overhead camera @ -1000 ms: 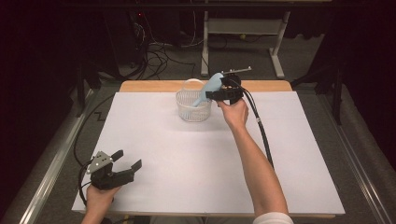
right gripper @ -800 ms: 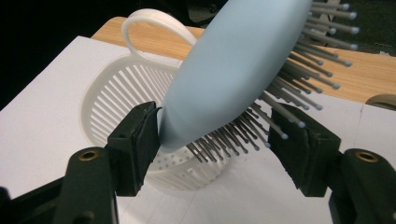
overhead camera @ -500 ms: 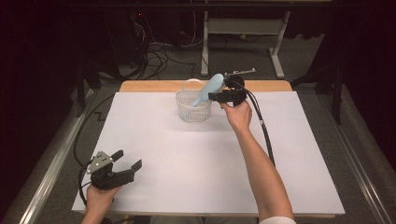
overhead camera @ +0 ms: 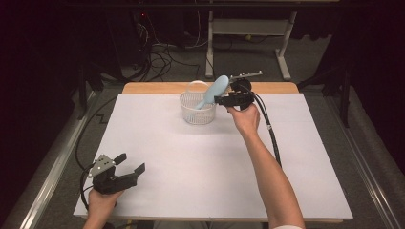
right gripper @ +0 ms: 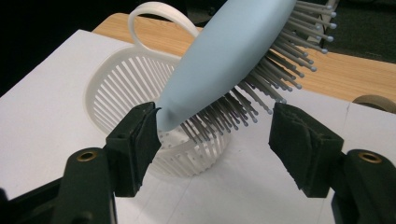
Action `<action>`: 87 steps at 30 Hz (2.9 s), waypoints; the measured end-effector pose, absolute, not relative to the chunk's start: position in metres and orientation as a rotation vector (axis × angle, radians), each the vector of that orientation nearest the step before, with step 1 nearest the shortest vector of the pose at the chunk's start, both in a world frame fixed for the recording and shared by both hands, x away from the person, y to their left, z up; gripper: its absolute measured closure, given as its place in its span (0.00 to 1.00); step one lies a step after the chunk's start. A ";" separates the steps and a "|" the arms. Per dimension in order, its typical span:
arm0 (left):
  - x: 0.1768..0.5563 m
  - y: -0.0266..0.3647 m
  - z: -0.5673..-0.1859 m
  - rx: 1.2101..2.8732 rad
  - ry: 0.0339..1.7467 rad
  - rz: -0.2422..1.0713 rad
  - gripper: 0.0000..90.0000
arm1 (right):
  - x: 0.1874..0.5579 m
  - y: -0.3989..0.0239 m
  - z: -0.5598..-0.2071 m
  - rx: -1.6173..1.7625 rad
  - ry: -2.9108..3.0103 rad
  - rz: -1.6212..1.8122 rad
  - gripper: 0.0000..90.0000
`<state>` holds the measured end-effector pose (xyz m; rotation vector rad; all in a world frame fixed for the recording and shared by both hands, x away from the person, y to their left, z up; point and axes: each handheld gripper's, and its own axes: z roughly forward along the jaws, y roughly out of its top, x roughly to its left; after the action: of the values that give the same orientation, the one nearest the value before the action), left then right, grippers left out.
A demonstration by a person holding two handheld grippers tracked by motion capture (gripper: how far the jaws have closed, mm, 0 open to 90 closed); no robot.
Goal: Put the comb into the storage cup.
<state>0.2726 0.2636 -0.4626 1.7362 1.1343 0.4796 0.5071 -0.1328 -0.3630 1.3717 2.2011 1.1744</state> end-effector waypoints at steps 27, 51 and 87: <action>0.272 0.262 -0.463 1.742 1.133 0.478 0.16 | 0.483 -0.148 -0.357 1.289 2.197 1.170 0.36; 0.272 0.263 -0.464 1.748 1.137 0.479 0.16 | 0.468 -0.173 -0.344 1.237 2.162 1.196 0.37; 0.272 0.267 -0.464 1.727 1.160 0.490 0.16 | 0.444 -0.209 -0.334 1.189 2.106 1.223 0.35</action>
<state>0.2721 0.2668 -0.4637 1.7267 1.1596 0.4903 0.4442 -0.2090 -0.3343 1.1885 2.1063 1.2227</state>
